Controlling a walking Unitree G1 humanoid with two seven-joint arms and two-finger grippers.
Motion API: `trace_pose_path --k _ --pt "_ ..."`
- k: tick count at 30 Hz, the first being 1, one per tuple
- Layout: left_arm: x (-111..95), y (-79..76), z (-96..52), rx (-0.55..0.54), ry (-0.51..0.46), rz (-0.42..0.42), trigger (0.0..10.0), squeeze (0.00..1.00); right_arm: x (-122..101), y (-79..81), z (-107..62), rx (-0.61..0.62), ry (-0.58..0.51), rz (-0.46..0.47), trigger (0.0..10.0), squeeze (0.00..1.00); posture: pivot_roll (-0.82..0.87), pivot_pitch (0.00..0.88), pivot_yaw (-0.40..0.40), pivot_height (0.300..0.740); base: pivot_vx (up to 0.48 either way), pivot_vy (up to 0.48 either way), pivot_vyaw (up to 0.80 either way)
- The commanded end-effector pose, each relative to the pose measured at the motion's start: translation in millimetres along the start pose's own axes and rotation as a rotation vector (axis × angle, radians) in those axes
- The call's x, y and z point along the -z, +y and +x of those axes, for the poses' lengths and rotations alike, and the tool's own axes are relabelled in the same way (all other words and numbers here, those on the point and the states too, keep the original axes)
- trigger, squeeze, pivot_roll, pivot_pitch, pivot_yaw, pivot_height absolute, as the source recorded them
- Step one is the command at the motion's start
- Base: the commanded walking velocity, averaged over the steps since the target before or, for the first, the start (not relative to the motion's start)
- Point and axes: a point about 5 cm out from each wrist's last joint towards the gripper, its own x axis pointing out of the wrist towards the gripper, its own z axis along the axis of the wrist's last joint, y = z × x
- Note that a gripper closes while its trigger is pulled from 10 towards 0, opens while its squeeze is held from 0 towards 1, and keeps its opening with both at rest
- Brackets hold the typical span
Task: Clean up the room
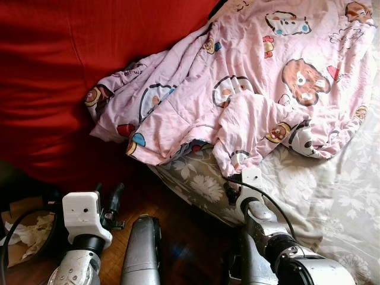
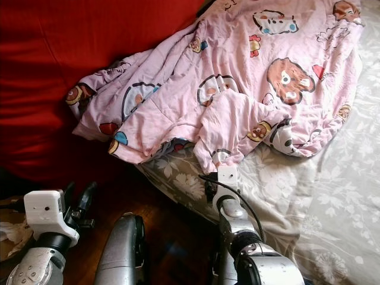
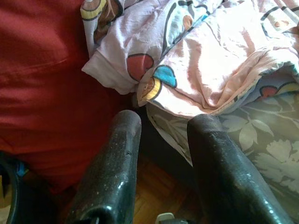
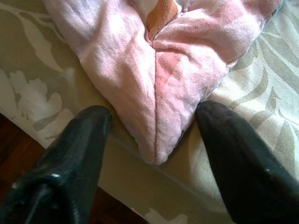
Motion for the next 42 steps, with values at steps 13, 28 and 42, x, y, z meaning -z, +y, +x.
trace_pose_path --k 13,28,42 --pt "-0.3 0.6 -6.9 -0.006 0.022 0.016 10.0 0.0 8.5 -1.6 -1.4 -0.004 0.034 0.008 0.0 0.0 0.3 0.346 -0.026 0.6 0.0 0.0 0.0" --pt "5.0 1.5 -3.7 -0.013 0.028 0.017 10.0 0.0 9.2 -5.0 -1.7 -0.006 0.031 0.004 0.0 0.0 0.29 0.312 -0.03 0.6 0.0 0.0 0.0" --pt "27.7 7.8 27.5 -0.03 0.034 0.012 10.0 0.0 -3.0 -21.0 -0.7 0.022 -0.03 0.037 0.0 0.0 0.23 0.129 -0.052 0.6 0.0 0.0 0.0"
